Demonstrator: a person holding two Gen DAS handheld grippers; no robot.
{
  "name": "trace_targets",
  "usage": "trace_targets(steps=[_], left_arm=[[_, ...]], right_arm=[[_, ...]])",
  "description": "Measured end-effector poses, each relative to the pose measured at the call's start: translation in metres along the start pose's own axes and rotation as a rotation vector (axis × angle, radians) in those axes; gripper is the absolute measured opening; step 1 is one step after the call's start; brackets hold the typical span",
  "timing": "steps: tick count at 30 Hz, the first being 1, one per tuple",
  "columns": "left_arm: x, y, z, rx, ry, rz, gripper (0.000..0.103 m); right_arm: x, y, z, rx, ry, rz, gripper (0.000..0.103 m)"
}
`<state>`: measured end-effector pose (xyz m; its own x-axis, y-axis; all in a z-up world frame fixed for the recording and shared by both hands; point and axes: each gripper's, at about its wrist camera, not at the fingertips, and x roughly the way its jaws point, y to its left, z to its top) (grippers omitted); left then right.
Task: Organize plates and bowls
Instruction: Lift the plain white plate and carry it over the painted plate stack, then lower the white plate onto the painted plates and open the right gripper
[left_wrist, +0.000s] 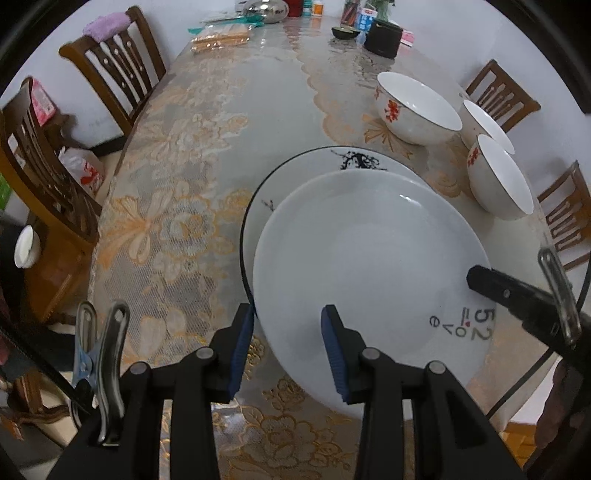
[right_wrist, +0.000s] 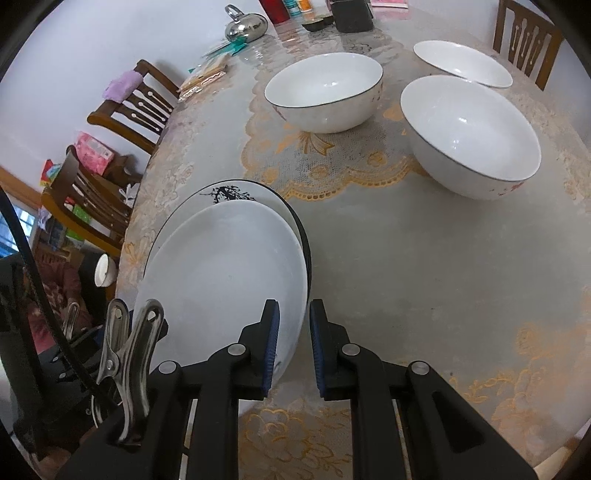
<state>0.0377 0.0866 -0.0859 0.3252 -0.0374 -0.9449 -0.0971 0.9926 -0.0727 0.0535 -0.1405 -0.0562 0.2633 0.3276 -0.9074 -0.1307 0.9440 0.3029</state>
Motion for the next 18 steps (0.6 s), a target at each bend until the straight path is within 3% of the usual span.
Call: trace_targets(steps=[4, 8, 18], left_arm=[[0.000, 0.004, 0.000, -0.021, -0.003, 0.004, 0.039], [0.004, 0.006, 0.002, -0.030, -0.013, 0.025, 0.040], [0.013, 0.005, 0.012, -0.018, -0.016, 0.030, 0.038]], right_arm=[[0.001, 0.003, -0.005, -0.039, 0.002, -0.001, 0.018], [0.004, 0.015, -0.005, -0.113, -0.029, -0.057, 0.014], [0.013, 0.017, 0.002, -0.131, -0.069, -0.090, 0.012]])
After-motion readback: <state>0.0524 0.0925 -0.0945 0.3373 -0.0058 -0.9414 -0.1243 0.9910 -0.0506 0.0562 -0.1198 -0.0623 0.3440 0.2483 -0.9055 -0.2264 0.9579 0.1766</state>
